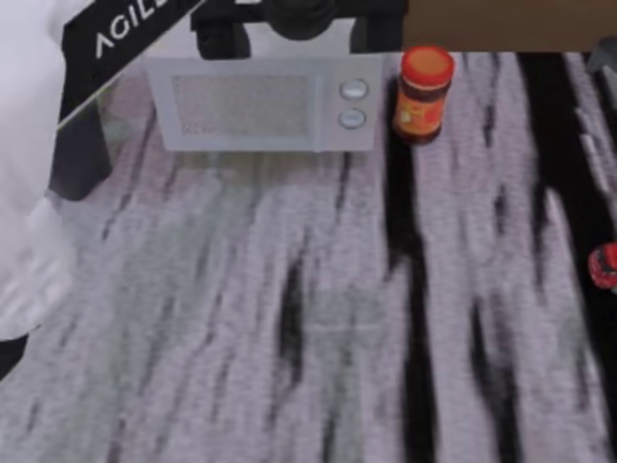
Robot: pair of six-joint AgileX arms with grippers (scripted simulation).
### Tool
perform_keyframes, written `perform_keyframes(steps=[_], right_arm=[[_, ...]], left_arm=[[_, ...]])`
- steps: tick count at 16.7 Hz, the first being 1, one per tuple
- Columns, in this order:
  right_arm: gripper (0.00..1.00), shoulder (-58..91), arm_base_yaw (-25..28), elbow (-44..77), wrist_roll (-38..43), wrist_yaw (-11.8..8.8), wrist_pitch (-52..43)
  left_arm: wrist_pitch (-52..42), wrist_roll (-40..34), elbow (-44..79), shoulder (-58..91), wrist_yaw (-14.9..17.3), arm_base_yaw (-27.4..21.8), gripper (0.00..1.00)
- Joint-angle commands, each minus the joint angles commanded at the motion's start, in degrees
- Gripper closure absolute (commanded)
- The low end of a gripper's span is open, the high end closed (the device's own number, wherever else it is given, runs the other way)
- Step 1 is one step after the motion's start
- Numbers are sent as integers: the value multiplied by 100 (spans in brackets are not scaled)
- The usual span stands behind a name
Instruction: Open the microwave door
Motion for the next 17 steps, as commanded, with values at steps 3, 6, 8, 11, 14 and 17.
perform_keyframes(steps=[3, 6, 8, 11, 14, 17], right_arm=[[0, 0, 0, 0, 0, 0, 0], [0, 0, 0, 0, 0, 0, 0], [0, 0, 0, 0, 0, 0, 0], [0, 0, 0, 0, 0, 0, 0], [0, 0, 0, 0, 0, 0, 0], [0, 0, 0, 0, 0, 0, 0]], left_arm=[[-165, -64, 265, 270, -40, -76, 0], [-165, -64, 265, 270, -40, -76, 0], [-134, -52, 241, 285, -28, -44, 0], [230, 39, 115, 485, 8, 29, 0], [773, 155, -79, 786, 65, 151, 0], [1022, 212, -173, 937, 93, 211, 0]])
